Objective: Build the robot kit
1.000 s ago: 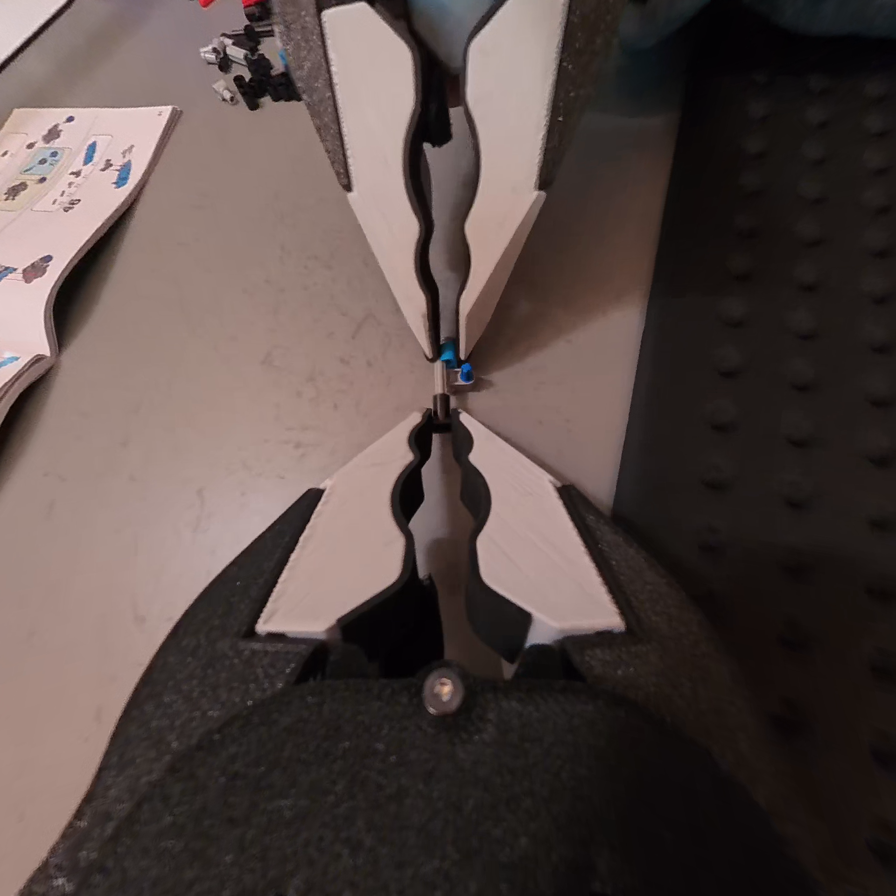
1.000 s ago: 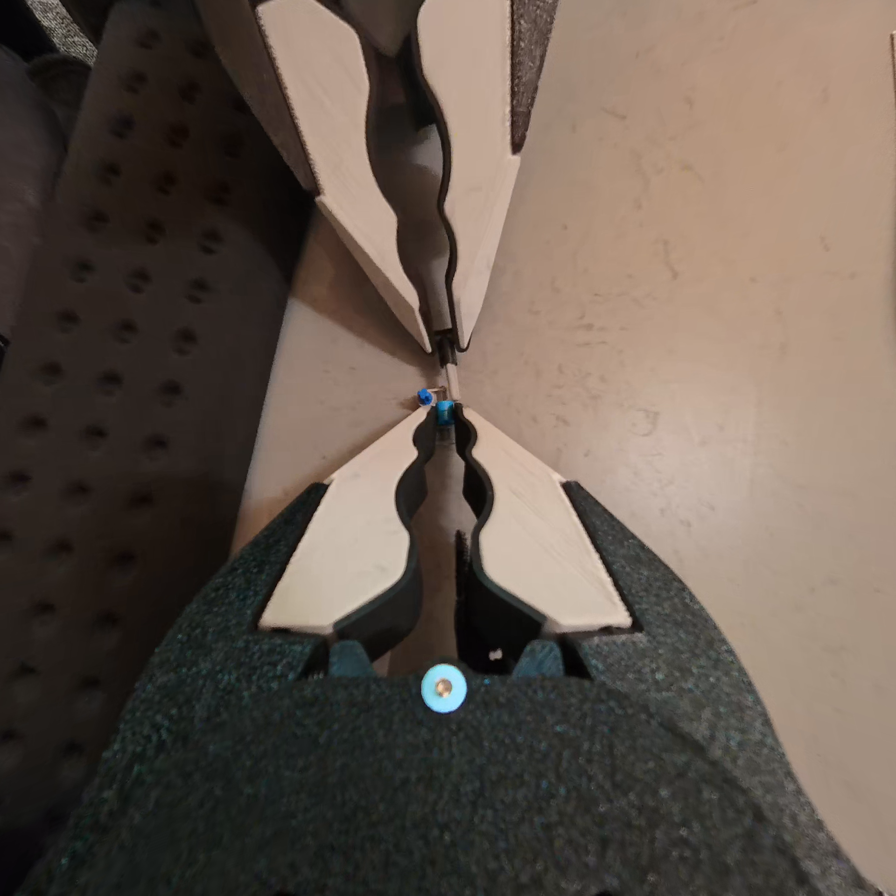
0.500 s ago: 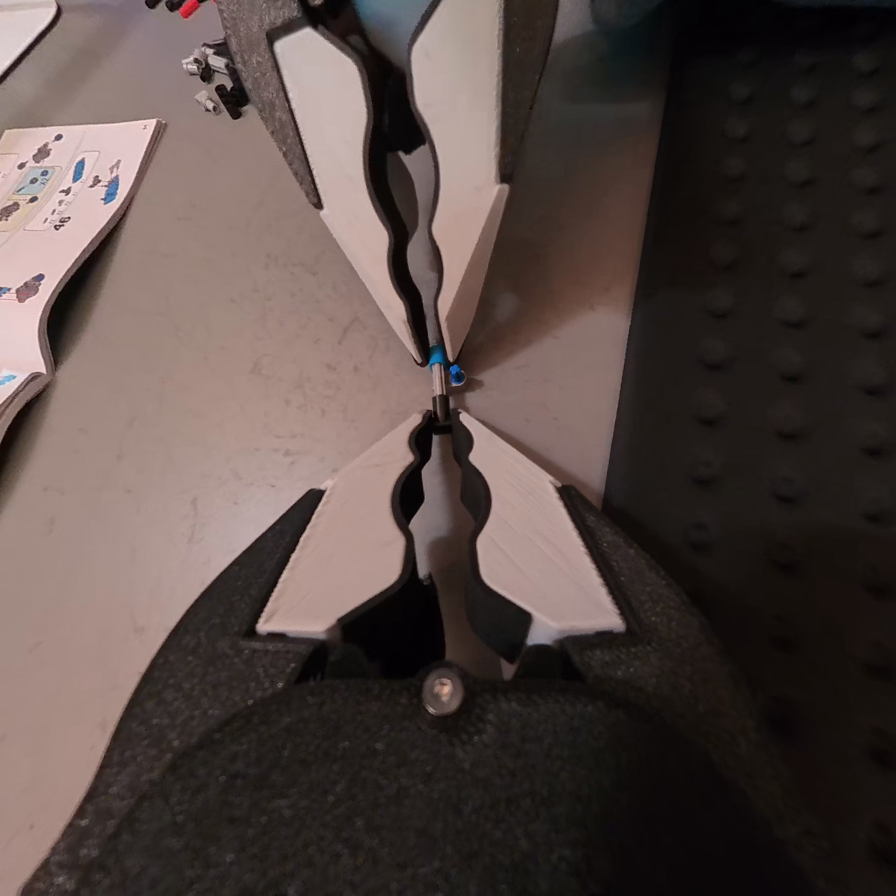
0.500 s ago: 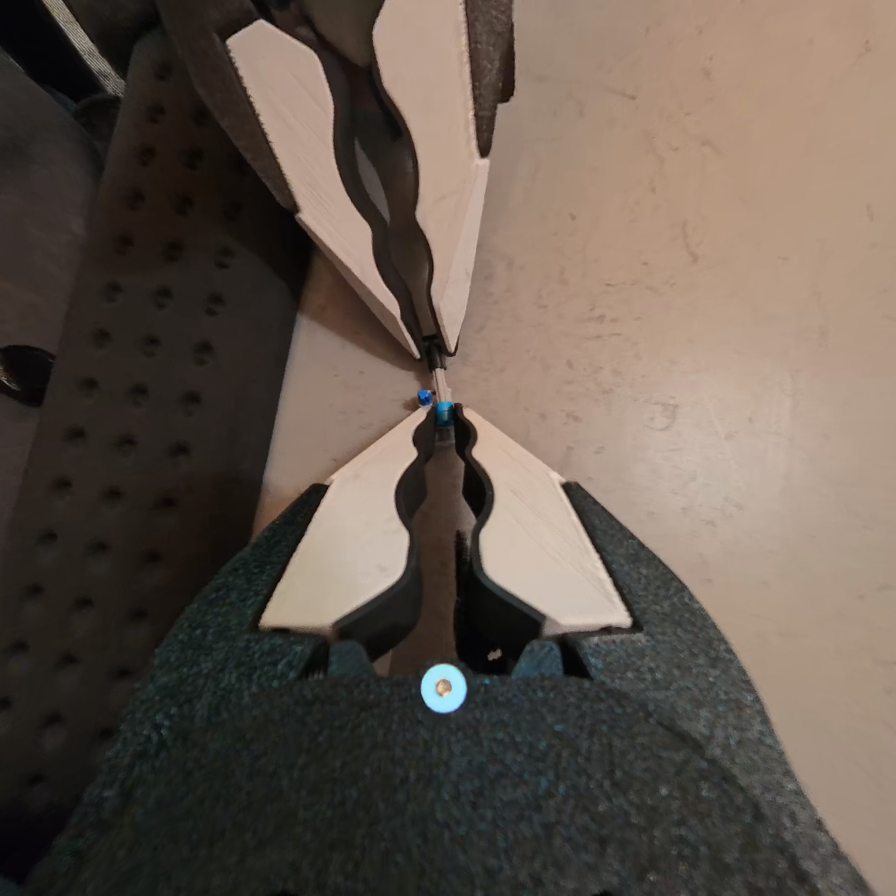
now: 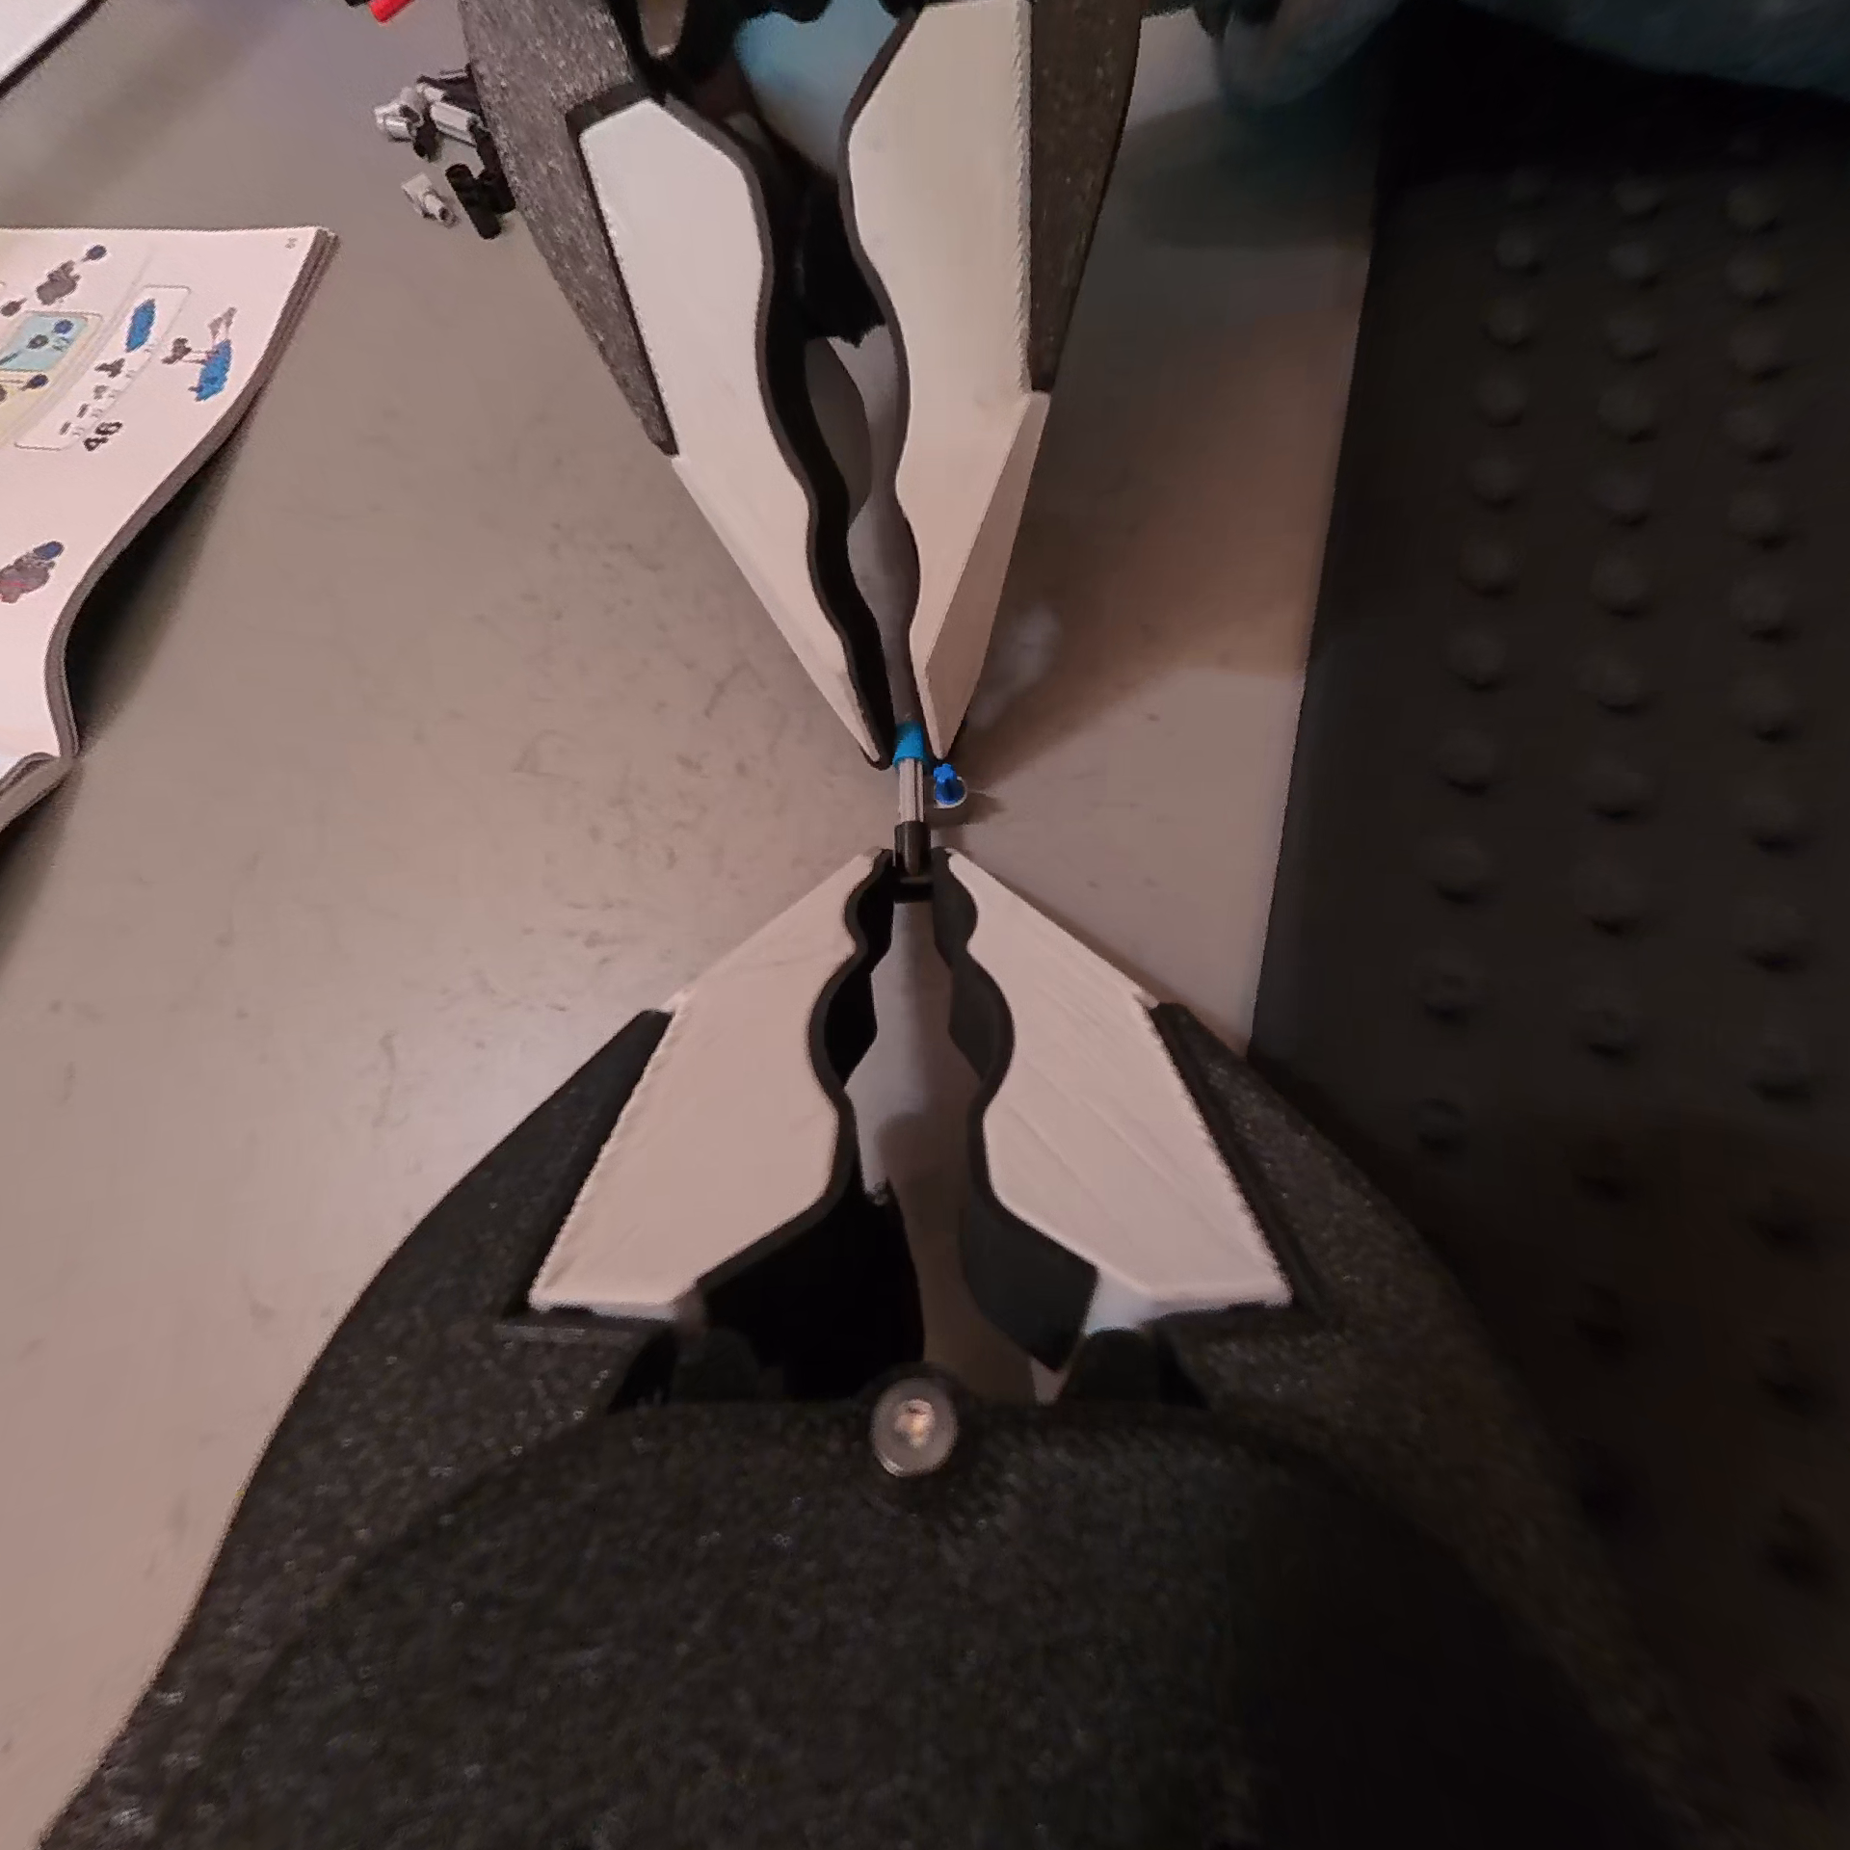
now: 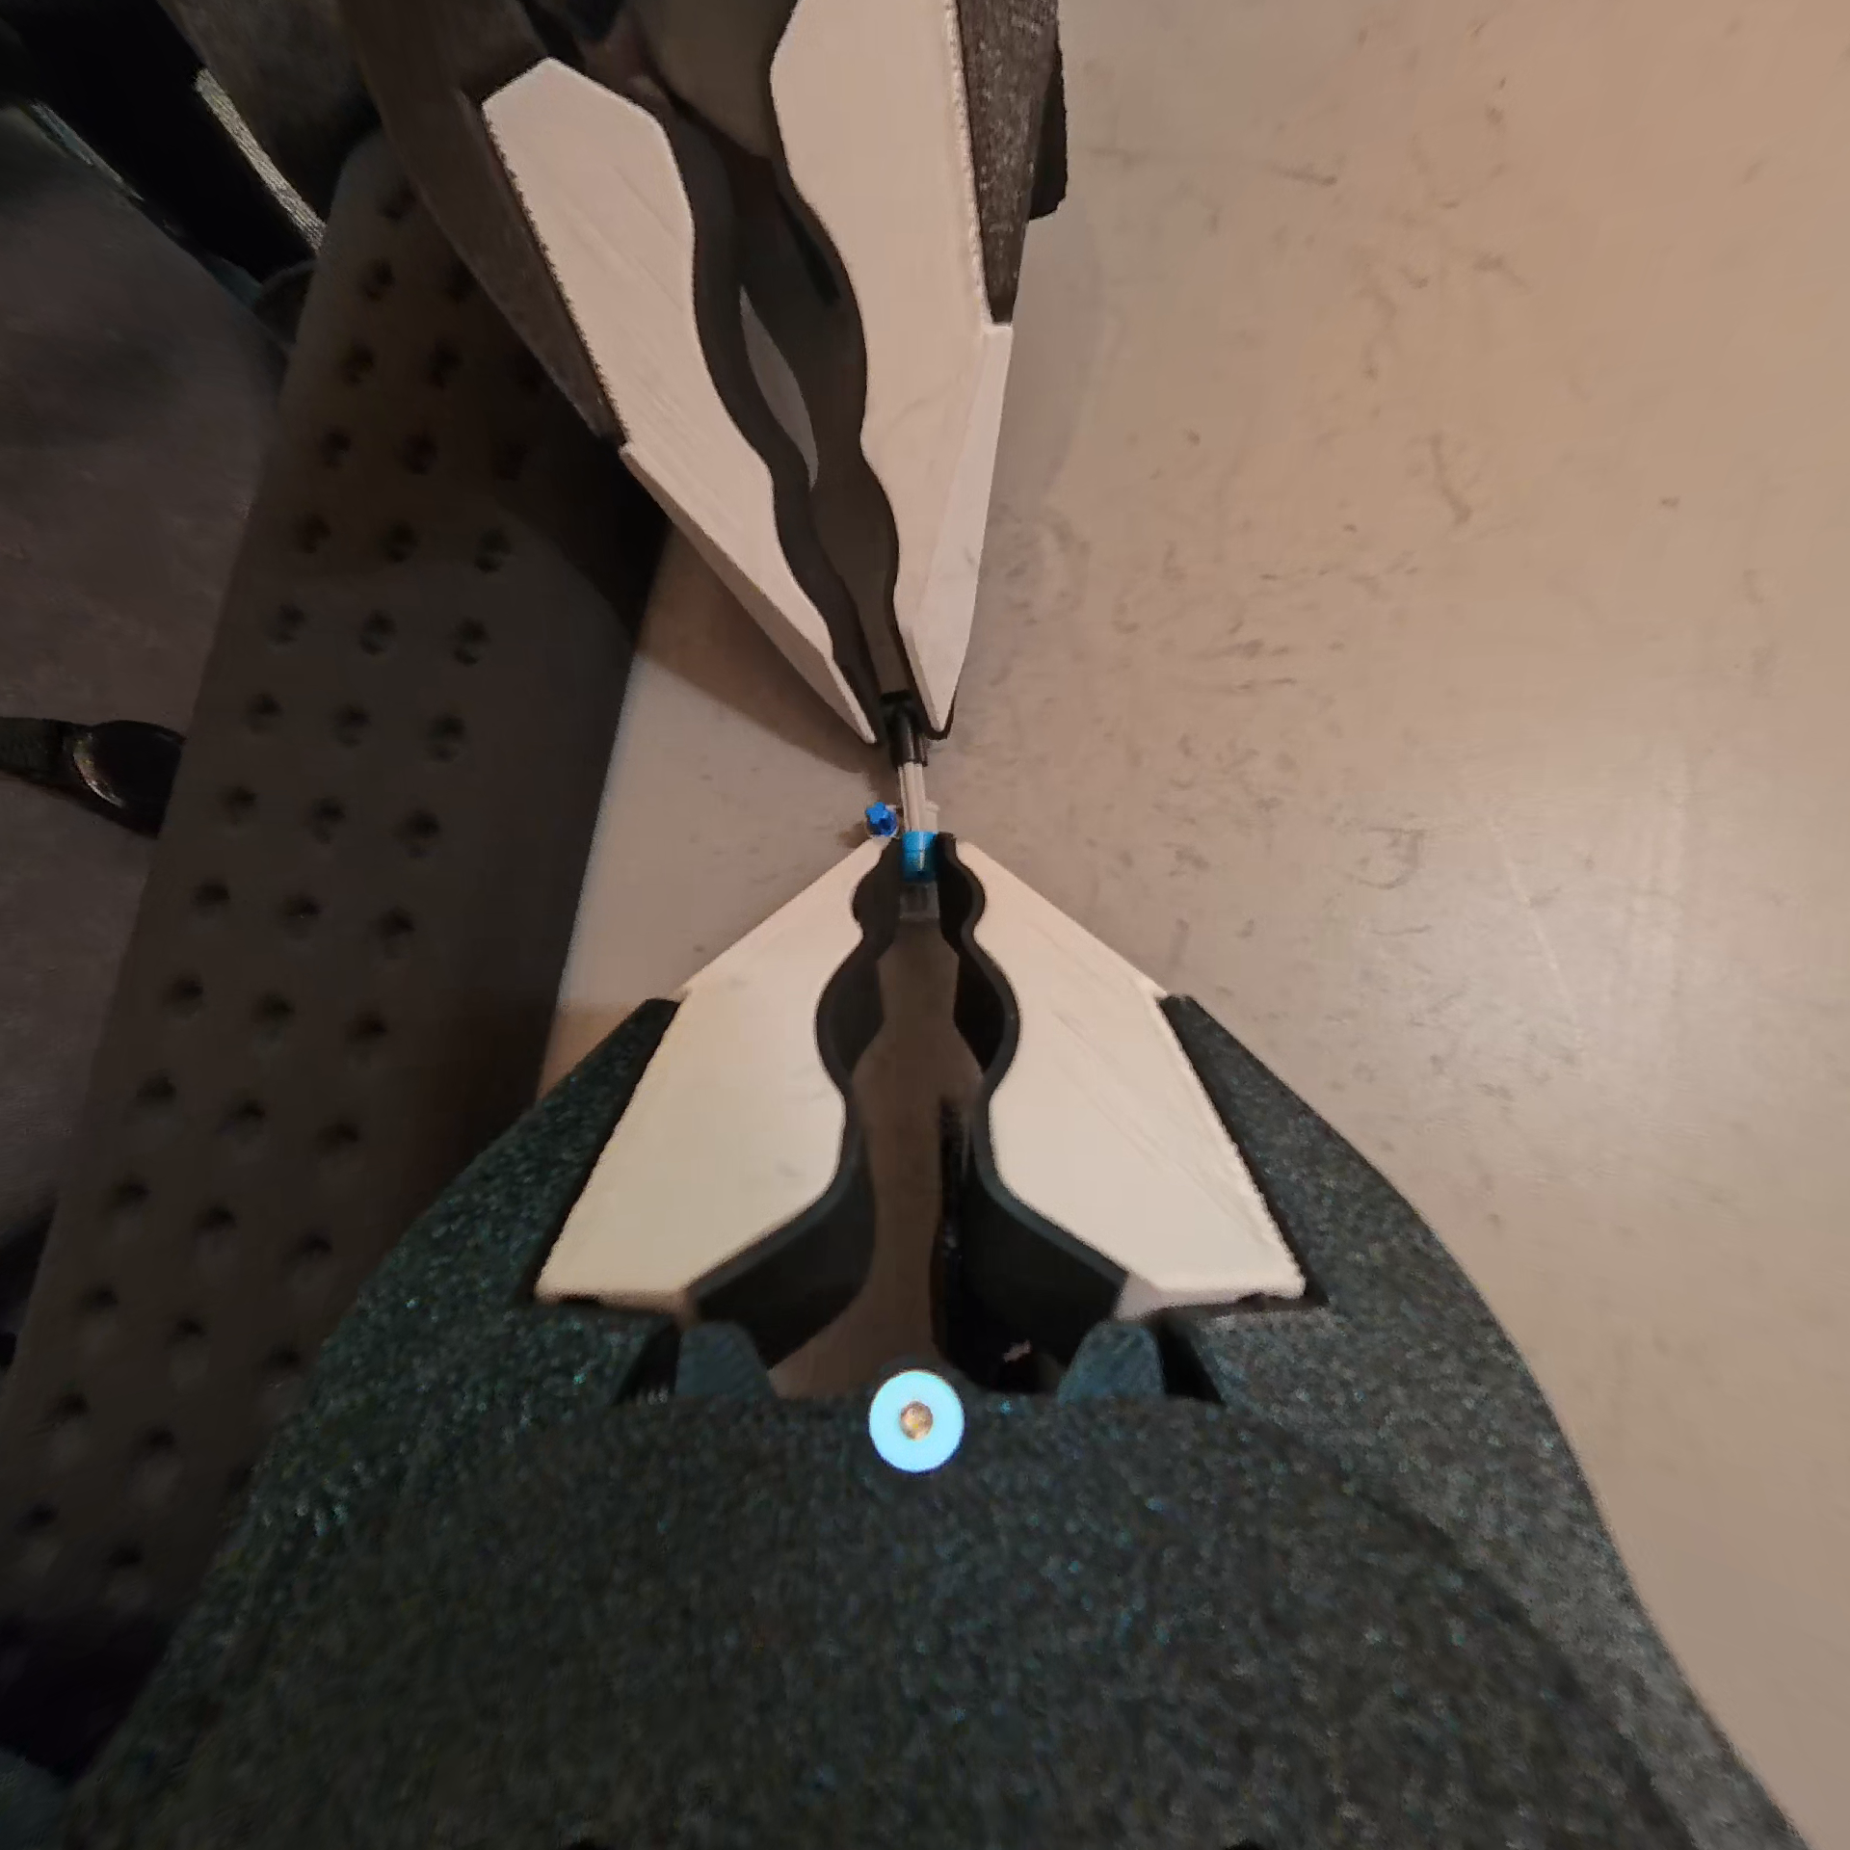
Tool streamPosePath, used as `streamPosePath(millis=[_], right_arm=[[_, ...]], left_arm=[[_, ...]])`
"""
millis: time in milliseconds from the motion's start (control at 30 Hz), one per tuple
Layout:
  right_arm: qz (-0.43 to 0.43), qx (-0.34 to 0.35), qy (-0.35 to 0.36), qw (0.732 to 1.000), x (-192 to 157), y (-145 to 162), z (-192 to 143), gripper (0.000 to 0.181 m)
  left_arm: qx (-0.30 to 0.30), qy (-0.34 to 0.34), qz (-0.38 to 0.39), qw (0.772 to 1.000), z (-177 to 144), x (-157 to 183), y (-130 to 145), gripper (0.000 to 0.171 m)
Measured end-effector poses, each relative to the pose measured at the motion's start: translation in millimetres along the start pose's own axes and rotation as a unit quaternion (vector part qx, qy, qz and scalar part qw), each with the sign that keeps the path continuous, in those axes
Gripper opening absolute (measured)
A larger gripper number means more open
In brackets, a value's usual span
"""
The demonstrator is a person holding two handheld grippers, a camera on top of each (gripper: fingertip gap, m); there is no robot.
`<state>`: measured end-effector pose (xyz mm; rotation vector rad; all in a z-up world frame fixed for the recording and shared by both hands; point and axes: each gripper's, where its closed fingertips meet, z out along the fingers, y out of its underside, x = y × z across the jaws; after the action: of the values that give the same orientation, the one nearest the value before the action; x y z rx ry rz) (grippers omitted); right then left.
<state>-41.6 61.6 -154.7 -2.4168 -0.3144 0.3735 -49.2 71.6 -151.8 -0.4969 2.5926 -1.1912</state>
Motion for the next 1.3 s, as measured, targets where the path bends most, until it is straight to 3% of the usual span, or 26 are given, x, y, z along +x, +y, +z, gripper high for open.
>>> streamPosePath(millis=[633, 733, 833, 967, 1100, 1300], right_arm=[[-0.003, -0.005, -0.004, 1.0, 0.2, 0.5, -0.3, 0.006], [0.005, 0.015, 0.028, 0.999, 7.9, -0.7, -2.2, 0.007], [0.0, 0.073, 0.096, 0.993, 16.6, -19.7, -20.7, 0.036], [-0.048, 0.159, 0.232, 0.958, 34.2, -58.3, -47.6, 0.053], [-0.079, 0.164, 0.352, 0.918, 47.8, -73.6, -55.1, 0.063], [-0.07, 0.205, 0.376, 0.901, 47.6, -87.1, -64.8, 0.057]], left_arm=[[0.005, 0.011, -0.012, 1.0, 3.8, -2.9, -3.6, 0.005], [0.005, -0.002, -0.024, 1.0, 3.7, -8.3, -3.3, 0.006], [0.041, -0.032, -0.106, 0.993, -7.2, -30.3, -10.9, 0.006], [0.165, -0.016, -0.285, 0.944, -31.9, -57.5, -33.6, 0.006], [0.275, 0.039, -0.384, 0.88, -49.2, -64.3, -55.3, 0.006], [0.366, 0.11, -0.464, 0.799, -61.3, -65.7, -71.3, 0.006]])
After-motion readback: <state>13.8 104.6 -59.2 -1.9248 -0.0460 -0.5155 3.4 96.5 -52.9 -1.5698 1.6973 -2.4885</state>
